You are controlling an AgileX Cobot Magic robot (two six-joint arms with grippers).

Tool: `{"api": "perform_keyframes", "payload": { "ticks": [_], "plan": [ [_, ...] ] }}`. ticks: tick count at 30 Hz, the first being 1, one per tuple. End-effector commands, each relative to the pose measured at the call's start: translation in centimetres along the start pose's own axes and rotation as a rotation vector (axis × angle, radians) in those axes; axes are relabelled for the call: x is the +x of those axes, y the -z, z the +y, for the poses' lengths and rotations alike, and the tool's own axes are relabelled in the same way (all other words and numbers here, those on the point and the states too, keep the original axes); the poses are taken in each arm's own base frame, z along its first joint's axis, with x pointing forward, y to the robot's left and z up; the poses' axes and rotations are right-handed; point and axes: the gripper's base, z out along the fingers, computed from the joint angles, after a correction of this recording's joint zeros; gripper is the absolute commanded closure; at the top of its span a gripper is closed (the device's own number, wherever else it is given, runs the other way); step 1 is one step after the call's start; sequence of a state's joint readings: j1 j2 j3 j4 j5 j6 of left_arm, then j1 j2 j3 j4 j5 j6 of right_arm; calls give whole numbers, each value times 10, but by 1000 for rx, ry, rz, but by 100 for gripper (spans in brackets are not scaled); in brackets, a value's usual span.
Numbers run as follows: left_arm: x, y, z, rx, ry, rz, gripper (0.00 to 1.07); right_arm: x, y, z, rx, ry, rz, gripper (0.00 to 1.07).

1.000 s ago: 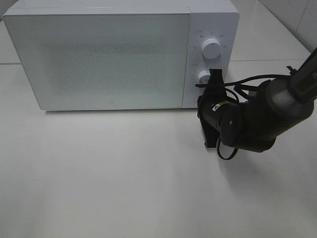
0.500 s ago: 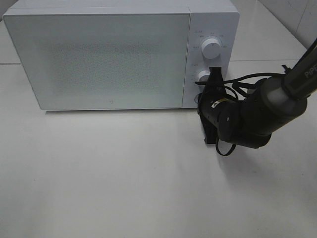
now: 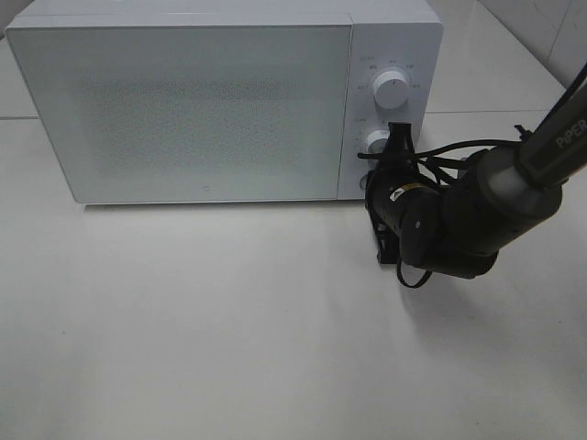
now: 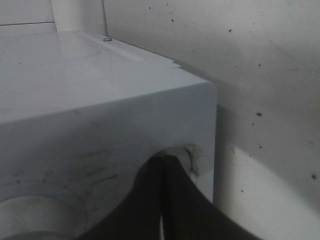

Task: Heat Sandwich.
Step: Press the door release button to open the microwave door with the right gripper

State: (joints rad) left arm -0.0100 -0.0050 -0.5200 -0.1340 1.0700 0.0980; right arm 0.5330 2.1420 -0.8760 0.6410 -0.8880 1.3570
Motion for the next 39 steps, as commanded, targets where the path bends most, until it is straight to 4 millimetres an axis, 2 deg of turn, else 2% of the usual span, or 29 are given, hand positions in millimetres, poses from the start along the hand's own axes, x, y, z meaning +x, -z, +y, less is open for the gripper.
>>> {"api": "perform_keyframes", "payload": {
  "ticks": [1,7,13,31,39],
  "plan": [
    [2,2,-1,3,7,-13,9,0,-11,33,-221,-8,-16,107],
    [2,2,-1,3,7,-13,9,-1,-21,44,-301,-18,-31,107],
    [2,2,-1,3,7,-13,9,-1,-22,45,-298,-12,-31,107],
    [2,2,-1,3,7,-13,9,2,-24,36,-166,-12,2,107],
    [2,2,-1,3,7,-13,9,1,-14,39,-104,9,21,107]
  ]
}}
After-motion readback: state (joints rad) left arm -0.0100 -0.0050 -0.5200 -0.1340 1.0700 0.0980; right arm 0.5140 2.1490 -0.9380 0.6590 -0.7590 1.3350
